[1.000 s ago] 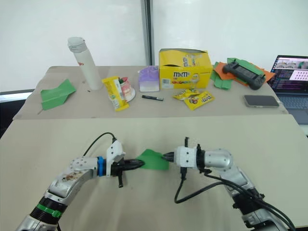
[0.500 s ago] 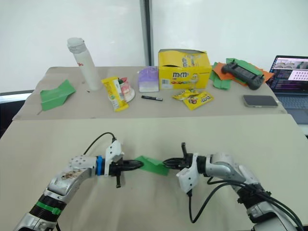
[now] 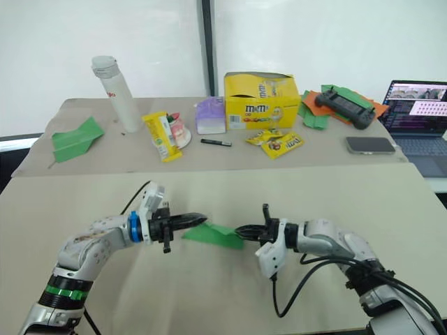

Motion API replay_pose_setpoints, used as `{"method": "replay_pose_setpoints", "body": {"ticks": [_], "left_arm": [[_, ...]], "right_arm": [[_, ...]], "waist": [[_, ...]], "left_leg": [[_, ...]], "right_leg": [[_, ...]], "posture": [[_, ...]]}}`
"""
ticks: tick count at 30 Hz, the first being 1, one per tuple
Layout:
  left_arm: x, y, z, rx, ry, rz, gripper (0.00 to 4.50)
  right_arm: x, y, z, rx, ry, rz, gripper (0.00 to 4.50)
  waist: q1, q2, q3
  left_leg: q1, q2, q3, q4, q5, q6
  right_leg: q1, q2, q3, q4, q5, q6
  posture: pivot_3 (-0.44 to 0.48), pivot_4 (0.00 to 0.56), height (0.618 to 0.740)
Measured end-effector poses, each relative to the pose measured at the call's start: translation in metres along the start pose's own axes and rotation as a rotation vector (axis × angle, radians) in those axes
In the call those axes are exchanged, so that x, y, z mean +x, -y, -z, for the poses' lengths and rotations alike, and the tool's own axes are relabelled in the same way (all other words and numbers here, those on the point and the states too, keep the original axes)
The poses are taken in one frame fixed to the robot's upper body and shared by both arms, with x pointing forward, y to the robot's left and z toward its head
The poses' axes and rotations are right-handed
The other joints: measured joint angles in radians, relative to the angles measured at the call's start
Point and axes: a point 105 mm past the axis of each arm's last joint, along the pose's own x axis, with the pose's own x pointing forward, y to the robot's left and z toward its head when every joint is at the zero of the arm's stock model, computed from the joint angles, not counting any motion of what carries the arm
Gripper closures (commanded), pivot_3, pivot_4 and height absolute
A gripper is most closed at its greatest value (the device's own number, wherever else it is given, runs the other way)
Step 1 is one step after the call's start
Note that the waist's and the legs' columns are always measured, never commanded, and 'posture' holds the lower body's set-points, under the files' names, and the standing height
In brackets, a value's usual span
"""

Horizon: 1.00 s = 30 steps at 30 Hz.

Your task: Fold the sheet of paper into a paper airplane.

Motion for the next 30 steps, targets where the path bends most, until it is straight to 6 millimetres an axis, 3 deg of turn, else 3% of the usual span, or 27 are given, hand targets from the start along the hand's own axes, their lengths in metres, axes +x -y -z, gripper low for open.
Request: {"method": "replay_pose_setpoints", "body": {"ticks": [2,7,12,17,21,30], "left_arm": [[0.005,-0.004,0.005,0.037,-0.065,-0.015,4.50],[0.012,-0.013,0.042,0.207,-0.322,-0.045,4.50],[0.026,-0.011,0.042,0.286,-0.331,-0.037,4.50],[0.027,-0.011,0.043,0.313,-0.339,-0.036,4.50],[0.028,-0.009,0.044,0.326,-0.334,-0.028,4.50],[0.031,-0.004,0.049,0.338,-0.342,-0.016,4.50]], "right_arm": [[0.000,0.000,0.000,-0.003,0.001,-0.002,4.48],[0.001,-0.001,-0.001,-0.028,0.011,-0.025,4.48],[-0.001,-0.003,-0.001,-0.033,0.008,-0.043,4.48],[-0.002,-0.003,-0.001,-0.025,0.006,-0.053,4.48],[-0.006,-0.008,0.002,0.095,-0.020,-0.048,3.24],[-0.049,-0.008,0.004,0.153,-0.104,-0.039,0.10]], "waist": [[0.001,0.000,0.000],[0.002,0.000,0.000],[0.005,-0.002,-0.001],[0.007,-0.003,-0.002],[0.010,-0.002,-0.002],[0.015,0.001,-0.004]], "left_leg": [[0.000,-0.001,0.000,0.000,0.000,0.000],[0.000,-0.001,0.000,0.000,0.000,0.000],[0.000,0.000,0.000,0.000,0.000,0.000],[0.000,-0.001,0.000,0.000,0.000,0.000],[0.000,-0.001,-0.001,0.000,0.000,0.001],[0.000,-0.001,0.000,0.000,-0.002,0.003]], "right_leg": [[0.000,0.000,0.000,0.000,0.000,0.000],[0.000,0.000,0.001,-0.001,0.000,0.000],[0.002,-0.001,0.001,-0.001,0.000,0.000],[0.002,-0.001,0.001,-0.001,0.000,0.000],[0.002,-0.002,0.000,-0.001,-0.001,0.001],[0.004,-0.003,0.000,-0.002,-0.002,0.002]], "posture": [[0.000,0.150,0.740],[0.000,0.150,0.740],[0.000,0.150,0.740],[0.000,0.150,0.740],[0.000,0.150,0.740],[0.000,0.150,0.740]]}}
